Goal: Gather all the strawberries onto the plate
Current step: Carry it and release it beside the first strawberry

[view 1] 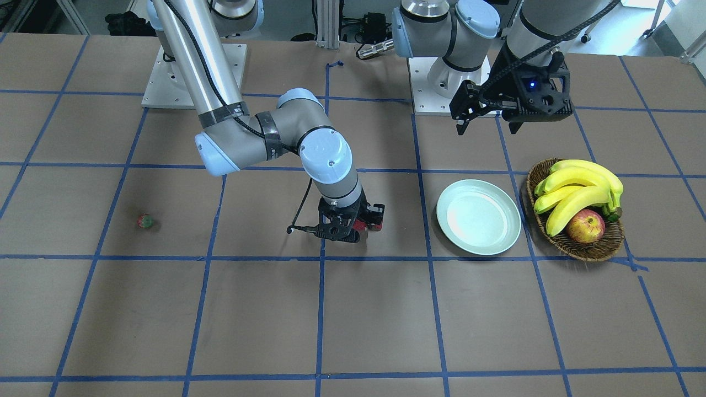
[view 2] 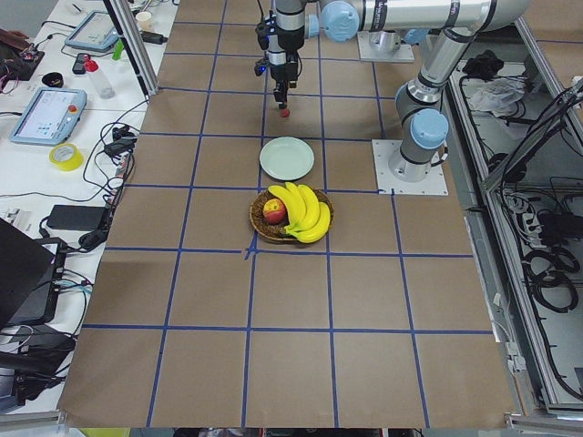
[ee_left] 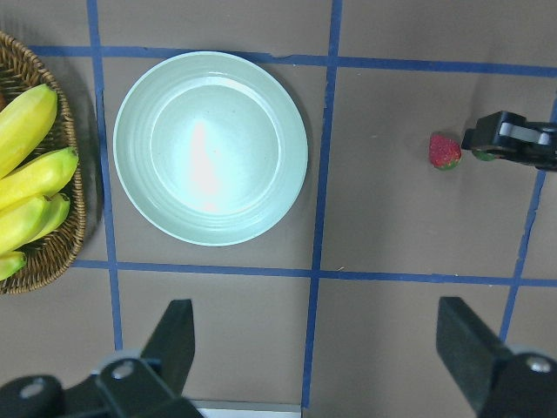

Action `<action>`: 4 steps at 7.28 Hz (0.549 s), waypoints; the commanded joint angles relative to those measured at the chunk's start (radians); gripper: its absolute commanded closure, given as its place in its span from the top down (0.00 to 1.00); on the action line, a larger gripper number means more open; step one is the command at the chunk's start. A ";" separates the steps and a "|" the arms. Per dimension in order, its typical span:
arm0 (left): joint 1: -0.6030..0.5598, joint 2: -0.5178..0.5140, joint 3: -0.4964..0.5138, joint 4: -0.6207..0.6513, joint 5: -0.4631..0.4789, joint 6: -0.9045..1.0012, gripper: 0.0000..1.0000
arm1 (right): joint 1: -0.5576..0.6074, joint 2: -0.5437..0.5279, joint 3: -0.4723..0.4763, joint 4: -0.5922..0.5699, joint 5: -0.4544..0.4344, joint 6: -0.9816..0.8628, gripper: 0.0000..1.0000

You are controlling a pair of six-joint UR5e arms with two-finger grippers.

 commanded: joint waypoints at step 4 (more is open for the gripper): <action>0.004 -0.006 -0.002 0.016 0.000 0.005 1.00 | -0.155 -0.166 0.012 0.154 -0.172 -0.215 1.00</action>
